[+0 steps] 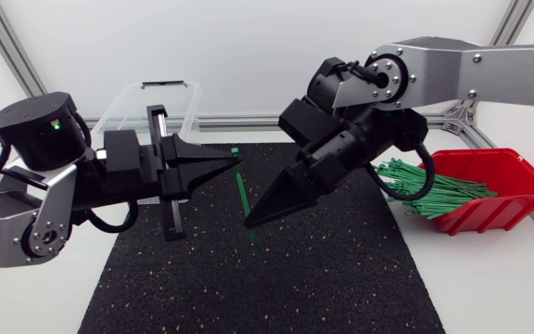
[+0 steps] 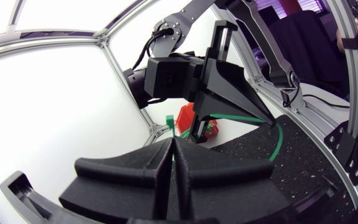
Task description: Take a green cable tie from the red box, thread the tail through the head to close it, then place it in the transparent bin on the left.
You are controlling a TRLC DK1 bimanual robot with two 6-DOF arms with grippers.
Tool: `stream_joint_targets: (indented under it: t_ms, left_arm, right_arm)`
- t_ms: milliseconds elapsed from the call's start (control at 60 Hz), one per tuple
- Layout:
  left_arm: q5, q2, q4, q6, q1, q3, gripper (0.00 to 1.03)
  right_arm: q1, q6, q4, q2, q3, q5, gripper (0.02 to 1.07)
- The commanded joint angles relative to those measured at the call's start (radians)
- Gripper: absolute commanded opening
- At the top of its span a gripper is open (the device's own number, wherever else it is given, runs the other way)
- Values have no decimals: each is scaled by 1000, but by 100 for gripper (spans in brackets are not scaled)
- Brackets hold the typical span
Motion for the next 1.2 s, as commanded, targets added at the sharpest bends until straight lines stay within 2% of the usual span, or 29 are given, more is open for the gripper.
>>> stream_joint_targets:
  t_ms: [0,800,1183]
  left_arm:
    - [17,6,11,-19,-6,19,3]
    - [25,-47,17,-11,-26,-55,3]
    - [-4,-30,19,68,-51,-82,3]
  right_arm:
    - [-1,-25,-16,21,24,-8,7]
    - [-21,-36,-18,30,35,-17,7]
    - [-21,-44,-21,5,18,-31,7]
